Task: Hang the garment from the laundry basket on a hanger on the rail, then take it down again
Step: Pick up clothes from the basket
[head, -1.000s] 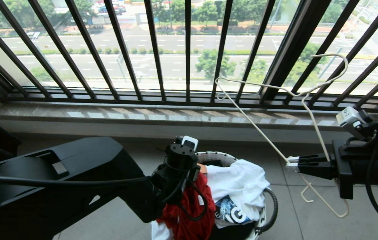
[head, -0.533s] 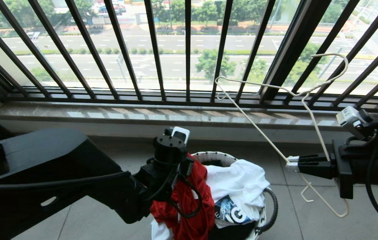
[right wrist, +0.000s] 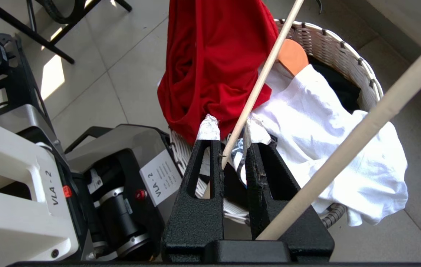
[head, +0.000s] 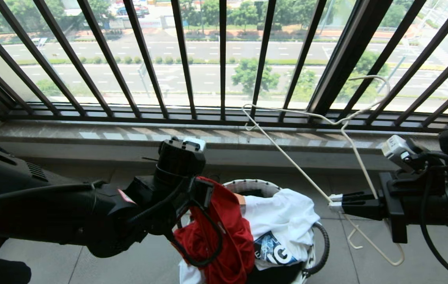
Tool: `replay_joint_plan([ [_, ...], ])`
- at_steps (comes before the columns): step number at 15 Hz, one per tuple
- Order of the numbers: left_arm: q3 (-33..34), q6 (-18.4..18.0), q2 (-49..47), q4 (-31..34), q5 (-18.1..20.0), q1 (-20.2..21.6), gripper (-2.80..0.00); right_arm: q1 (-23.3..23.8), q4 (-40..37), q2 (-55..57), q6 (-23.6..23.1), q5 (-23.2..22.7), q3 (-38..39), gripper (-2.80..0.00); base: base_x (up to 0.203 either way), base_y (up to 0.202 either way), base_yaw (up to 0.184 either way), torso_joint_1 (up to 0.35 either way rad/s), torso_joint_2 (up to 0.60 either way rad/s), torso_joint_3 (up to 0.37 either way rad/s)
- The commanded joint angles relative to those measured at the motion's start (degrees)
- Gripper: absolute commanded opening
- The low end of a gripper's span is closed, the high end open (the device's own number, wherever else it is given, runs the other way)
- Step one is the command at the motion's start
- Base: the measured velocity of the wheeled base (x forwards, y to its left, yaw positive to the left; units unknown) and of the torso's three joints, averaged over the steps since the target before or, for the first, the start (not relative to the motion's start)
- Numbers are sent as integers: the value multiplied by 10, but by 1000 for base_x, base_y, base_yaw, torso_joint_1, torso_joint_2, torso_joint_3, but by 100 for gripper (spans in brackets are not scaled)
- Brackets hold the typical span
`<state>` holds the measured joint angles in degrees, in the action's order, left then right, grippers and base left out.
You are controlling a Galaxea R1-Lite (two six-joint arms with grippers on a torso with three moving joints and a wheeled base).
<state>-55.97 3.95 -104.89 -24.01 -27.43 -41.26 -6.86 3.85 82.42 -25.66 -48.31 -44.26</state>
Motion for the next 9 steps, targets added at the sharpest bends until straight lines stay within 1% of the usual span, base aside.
replay_joint_plan([
  [1, -12, 2, 36, 22, 23, 5, -280, -4, 1, 9, -1, -3, -2, -280, 0, 0, 0, 0, 0, 0],
  [2, -7, 2, 47, 35, 36, 7, -280, -4, 1, 5, -1, -3, -2, -280, 0, 0, 0, 0, 0, 0],
  [6, -8, -2, 42, 38, 40, 7, -280, -3, 1, 7, -1, -2, -3, -280, 0, 0, 0, 0, 0, 0],
  [9, -20, 8, 20, 35, 41, 7, -280, -3, 1, 5, -1, -2, -4, -280, 0, 0, 0, 0, 1, 12],
])
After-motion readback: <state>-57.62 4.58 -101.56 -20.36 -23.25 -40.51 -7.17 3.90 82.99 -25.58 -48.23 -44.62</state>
